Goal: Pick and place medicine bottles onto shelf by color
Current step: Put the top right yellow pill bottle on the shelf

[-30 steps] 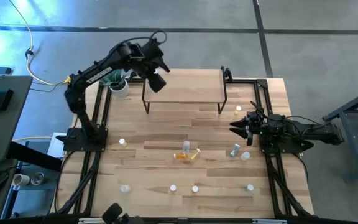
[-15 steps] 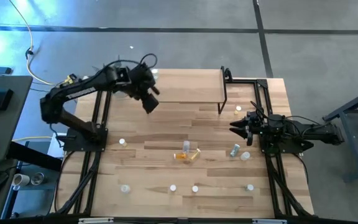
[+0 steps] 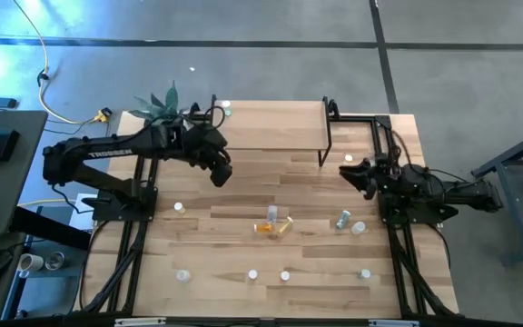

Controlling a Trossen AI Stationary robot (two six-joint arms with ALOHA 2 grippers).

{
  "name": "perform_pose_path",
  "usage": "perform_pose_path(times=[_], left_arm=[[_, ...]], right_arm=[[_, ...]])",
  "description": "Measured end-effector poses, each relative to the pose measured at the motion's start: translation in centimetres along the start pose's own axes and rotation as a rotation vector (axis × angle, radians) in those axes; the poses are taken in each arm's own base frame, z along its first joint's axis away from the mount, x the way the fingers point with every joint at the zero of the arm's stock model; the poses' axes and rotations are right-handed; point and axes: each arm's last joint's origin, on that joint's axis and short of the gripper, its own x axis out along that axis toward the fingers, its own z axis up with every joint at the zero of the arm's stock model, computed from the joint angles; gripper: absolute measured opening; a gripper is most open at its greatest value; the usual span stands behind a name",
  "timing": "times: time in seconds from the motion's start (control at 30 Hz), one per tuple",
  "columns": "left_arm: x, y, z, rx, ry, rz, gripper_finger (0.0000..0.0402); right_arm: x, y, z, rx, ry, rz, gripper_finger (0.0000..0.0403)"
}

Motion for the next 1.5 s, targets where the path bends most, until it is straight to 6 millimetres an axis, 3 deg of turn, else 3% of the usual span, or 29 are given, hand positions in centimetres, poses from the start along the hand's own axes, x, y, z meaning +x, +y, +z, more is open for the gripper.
perform_pose_path(times=[0.3, 0.63, 1.0, 1.23, 1.5], left_arm=[[2.1, -0.3, -1.7, 0.034, 0.021, -0.070, 0.0170], [2.2, 0.1, -1.5, 0.128, 0.006, -0.063, 0.0170], [2.2, 0.5, -1.3, 0.141, 0.001, -0.053, 0.0170], [2.2, 0.5, -1.3, 0.166, 0.000, -0.053, 0.0170], [2.2, 0.5, -1.3, 0.167, 0.000, -0.053, 0.0170]], right_arm=[[-0.2, 0.3, 1.7, 0.028, -0.298, -0.138, 0.0158], [-0.8, 1.3, 3.7, -0.046, -0.451, -0.197, 0.0158], [-2.4, 3.6, 7.7, -0.115, -0.273, -0.484, 0.0158], [-2.4, 5.1, 9.7, -0.112, -0.104, -0.714, 0.0158], [-2.6, 6.9, 12.4, -0.080, -0.029, -0.920, 0.0158]])
